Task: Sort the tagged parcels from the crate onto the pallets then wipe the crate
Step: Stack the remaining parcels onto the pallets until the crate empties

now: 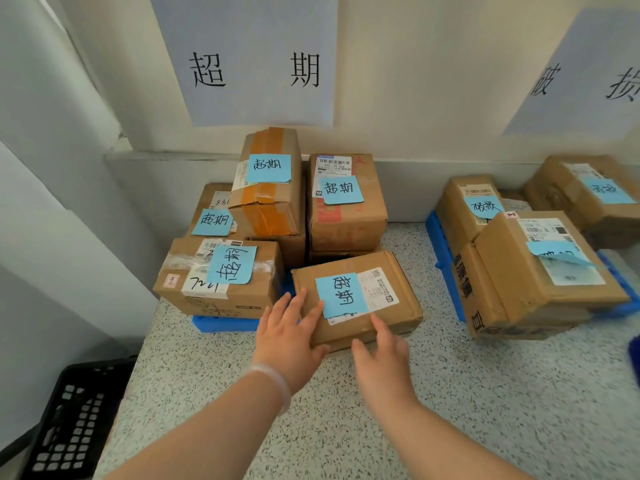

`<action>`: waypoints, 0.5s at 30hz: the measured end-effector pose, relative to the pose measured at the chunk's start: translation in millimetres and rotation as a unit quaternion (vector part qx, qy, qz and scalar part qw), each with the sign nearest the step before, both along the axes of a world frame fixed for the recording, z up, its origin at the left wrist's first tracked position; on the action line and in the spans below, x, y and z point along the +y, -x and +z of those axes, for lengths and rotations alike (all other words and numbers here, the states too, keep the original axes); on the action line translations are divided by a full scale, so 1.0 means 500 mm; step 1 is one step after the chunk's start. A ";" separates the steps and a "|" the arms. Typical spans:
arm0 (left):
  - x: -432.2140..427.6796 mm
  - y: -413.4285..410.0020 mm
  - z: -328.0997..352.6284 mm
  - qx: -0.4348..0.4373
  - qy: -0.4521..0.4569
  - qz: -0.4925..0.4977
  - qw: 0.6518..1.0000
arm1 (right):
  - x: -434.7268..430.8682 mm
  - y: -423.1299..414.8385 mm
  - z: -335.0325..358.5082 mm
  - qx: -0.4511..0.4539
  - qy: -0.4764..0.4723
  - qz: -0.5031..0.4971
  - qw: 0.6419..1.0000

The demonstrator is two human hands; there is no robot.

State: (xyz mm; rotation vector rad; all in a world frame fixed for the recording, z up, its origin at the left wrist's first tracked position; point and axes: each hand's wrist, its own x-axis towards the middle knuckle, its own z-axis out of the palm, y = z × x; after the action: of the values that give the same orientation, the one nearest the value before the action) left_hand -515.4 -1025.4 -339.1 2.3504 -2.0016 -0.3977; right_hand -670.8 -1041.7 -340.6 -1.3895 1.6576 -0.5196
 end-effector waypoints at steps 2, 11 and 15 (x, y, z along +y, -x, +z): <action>-0.008 -0.006 0.005 -0.024 0.008 -0.001 1.000 | -0.015 0.031 0.012 0.095 0.078 0.015 0.992; -0.005 0.019 -0.007 -0.039 -0.026 -0.037 0.998 | -0.073 0.083 -0.001 0.348 0.132 0.307 0.876; -0.019 0.011 -0.012 -0.048 -0.045 -0.036 0.997 | -0.078 0.067 -0.011 0.358 0.120 0.322 0.868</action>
State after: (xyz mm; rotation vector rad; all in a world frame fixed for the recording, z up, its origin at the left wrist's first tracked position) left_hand -520.8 -1034.9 -345.0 2.3993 -2.1601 -0.3936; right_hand -704.3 -1080.8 -346.0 -2.3900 1.5353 0.2355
